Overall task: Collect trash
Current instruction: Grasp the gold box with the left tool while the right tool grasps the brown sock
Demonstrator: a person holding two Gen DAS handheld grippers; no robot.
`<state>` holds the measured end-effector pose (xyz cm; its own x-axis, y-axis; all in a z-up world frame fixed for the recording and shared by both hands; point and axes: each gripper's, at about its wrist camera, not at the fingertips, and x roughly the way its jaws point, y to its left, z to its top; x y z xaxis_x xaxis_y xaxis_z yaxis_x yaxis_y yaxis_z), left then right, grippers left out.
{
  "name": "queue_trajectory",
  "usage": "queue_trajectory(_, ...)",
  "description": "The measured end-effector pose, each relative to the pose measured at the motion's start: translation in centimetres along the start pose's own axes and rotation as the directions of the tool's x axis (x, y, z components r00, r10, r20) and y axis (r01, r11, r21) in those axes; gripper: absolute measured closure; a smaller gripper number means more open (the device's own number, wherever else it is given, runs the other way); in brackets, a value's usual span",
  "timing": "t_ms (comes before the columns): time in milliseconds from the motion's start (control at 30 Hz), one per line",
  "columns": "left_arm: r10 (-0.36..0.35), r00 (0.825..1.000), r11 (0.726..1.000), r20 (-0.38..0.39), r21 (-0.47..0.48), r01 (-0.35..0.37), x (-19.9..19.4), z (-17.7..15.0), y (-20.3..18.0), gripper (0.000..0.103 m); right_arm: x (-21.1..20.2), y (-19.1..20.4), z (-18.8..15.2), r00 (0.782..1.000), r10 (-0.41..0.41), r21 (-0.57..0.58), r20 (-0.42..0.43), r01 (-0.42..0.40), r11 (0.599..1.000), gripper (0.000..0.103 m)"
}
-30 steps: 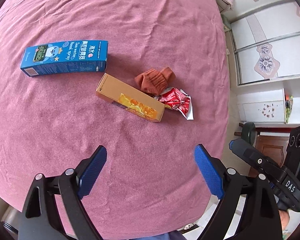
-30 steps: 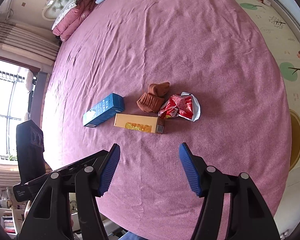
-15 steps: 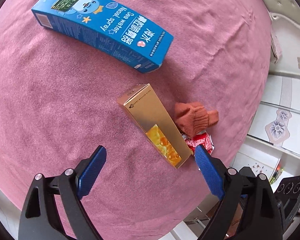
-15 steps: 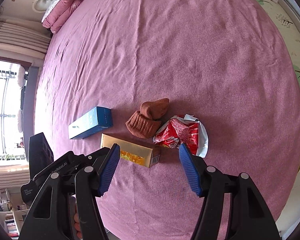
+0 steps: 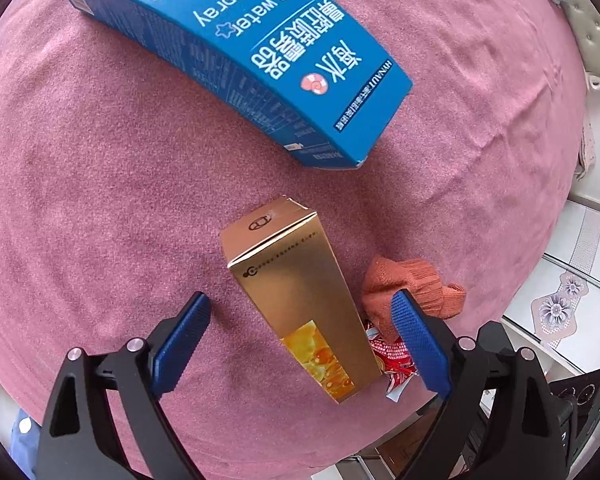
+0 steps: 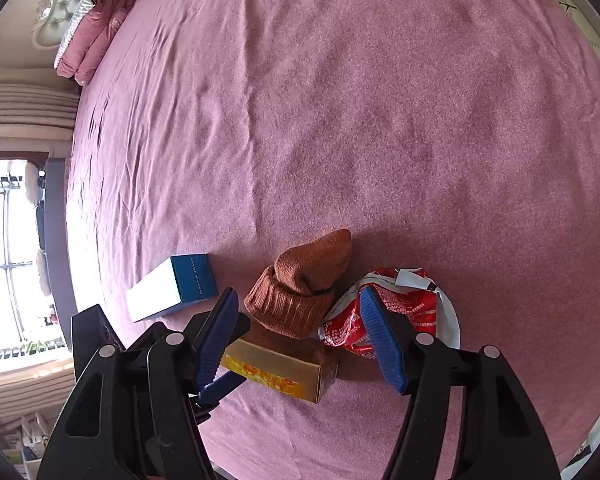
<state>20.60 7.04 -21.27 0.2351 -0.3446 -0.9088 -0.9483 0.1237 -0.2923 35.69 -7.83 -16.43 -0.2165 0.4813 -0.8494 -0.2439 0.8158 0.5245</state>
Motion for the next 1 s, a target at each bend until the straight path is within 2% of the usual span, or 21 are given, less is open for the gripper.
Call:
queue_trajectory(33,0.007,1.000,1.000,0.002,0.000,-0.007,0.3,0.0,0.0,0.013,0.3,0.0,0.2,1.000,-0.007,0.005,-0.003,0.007,1.000,0.041)
queue_trajectory(200,0.069,0.997,0.998,0.024,0.009,-0.069,1.1,-0.6,-0.3,0.035,2.0,-0.6,0.9,0.998,-0.001,0.040,-0.059,0.003,0.999,0.042)
queue_trajectory(267,0.090,0.996,0.996,0.031,0.012,-0.090,1.2,-0.9,-0.2,0.042,2.4,-0.6,1.0,0.998,-0.020,0.032,-0.063,0.022,0.999,0.044)
queue_trajectory(333,0.105,0.994,0.994,0.035,0.015,-0.105,1.1,-1.1,0.0,0.048,2.6,-0.5,1.1,0.998,-0.035,0.032,-0.054,0.037,0.999,0.055)
queue_trajectory(400,0.124,0.992,0.992,0.039,0.028,-0.125,1.0,-1.2,0.1,0.055,2.8,-0.6,1.2,0.998,-0.028,0.041,-0.052,0.030,0.999,0.069)
queue_trajectory(467,0.128,0.991,0.990,0.042,0.053,-0.130,0.7,-1.3,0.5,0.056,2.6,-0.6,1.2,0.999,-0.031,0.035,-0.038,0.032,0.999,0.079)
queue_trajectory(567,0.120,0.992,0.988,0.045,0.096,-0.124,0.4,-1.7,0.6,0.058,1.5,-0.6,0.9,1.000,-0.018,0.003,-0.008,0.018,1.000,0.083)
queue_trajectory(767,0.074,0.995,0.975,0.059,0.207,-0.085,-1.5,-2.4,0.2,0.061,-1.7,-0.3,-0.7,0.999,-0.009,-0.071,0.046,0.012,0.997,0.084)
queue_trajectory(1000,0.046,0.995,0.931,0.093,0.356,-0.076,-5.2,-5.7,-0.7,0.062,-5.7,-1.2,-4.5,0.997,0.016,-0.091,0.080,-0.009,0.996,0.084)
